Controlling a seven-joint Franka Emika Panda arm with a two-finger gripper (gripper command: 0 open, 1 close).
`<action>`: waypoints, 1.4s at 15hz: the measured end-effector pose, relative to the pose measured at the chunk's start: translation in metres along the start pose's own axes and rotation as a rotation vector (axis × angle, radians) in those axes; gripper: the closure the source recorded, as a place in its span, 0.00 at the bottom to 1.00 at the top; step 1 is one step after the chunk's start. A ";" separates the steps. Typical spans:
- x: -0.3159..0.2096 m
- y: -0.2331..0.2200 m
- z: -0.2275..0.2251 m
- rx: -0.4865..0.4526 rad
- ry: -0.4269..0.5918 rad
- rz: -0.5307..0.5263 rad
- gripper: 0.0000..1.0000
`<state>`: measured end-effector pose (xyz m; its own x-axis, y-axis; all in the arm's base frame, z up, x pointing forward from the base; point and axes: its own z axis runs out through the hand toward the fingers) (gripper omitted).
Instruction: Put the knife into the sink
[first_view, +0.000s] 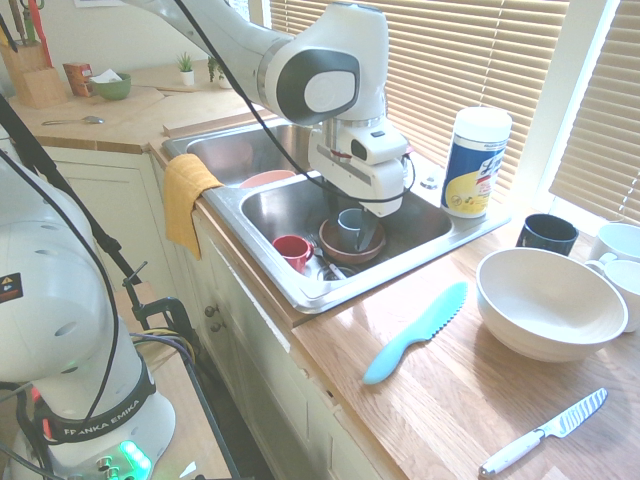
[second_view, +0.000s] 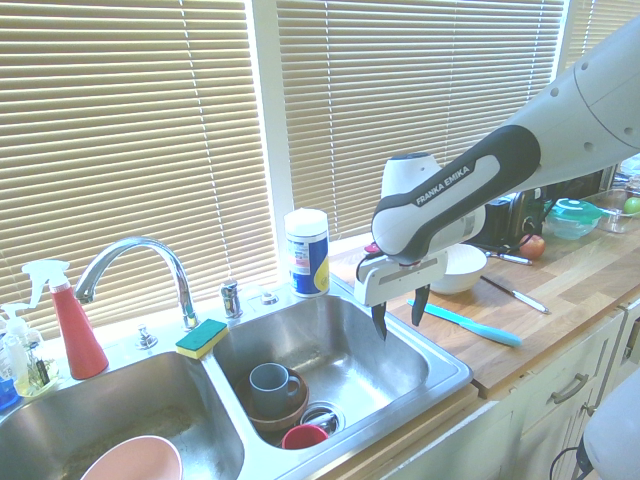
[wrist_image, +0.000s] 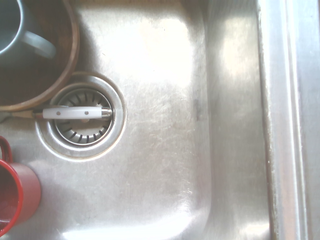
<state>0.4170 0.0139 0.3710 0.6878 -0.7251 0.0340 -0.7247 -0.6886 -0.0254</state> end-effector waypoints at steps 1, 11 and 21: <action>0.000 0.000 0.000 0.000 0.000 0.001 0.00; 0.056 0.053 -0.026 -0.025 0.049 -0.121 0.00; 0.093 0.127 0.028 -0.078 0.039 -0.080 0.00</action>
<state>0.3905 -0.1411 0.3431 0.7427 -0.6658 0.0713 -0.6694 -0.7408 0.0563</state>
